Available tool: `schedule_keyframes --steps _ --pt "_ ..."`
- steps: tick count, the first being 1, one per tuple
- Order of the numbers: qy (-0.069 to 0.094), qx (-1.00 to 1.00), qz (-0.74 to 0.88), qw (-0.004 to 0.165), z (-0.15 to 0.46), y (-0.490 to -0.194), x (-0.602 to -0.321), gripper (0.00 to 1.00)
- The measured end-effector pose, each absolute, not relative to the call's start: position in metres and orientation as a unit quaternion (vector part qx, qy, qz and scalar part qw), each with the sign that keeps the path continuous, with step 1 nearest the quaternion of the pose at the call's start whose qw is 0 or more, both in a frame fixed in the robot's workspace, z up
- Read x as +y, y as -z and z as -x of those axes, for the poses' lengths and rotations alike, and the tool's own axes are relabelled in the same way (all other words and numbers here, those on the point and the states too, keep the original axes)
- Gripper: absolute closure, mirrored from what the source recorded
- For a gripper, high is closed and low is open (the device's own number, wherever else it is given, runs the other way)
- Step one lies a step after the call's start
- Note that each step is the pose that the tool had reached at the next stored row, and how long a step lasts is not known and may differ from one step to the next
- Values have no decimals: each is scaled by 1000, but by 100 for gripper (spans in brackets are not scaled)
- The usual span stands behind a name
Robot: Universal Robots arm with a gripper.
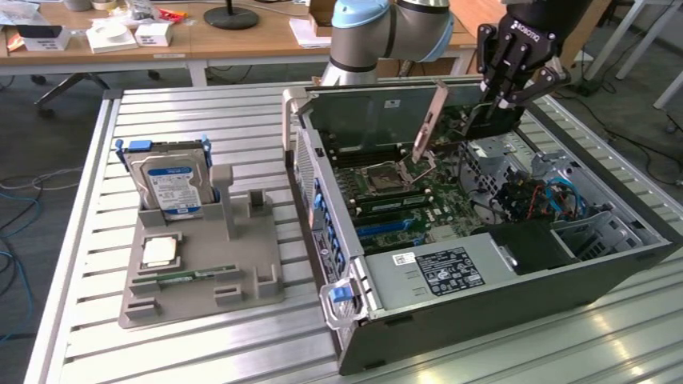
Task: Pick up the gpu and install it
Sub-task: 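Insert the gpu into the slot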
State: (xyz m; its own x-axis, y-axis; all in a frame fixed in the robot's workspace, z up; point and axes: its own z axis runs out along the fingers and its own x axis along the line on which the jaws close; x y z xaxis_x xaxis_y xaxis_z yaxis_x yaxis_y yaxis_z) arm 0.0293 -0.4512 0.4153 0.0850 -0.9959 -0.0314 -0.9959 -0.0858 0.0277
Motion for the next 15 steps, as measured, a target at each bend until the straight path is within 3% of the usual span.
schedule_keyframes --steps 11,15 --pt "-20 713 701 3 -29 -415 -451 74" --pt "-6 712 702 20 -26 -415 -451 74"
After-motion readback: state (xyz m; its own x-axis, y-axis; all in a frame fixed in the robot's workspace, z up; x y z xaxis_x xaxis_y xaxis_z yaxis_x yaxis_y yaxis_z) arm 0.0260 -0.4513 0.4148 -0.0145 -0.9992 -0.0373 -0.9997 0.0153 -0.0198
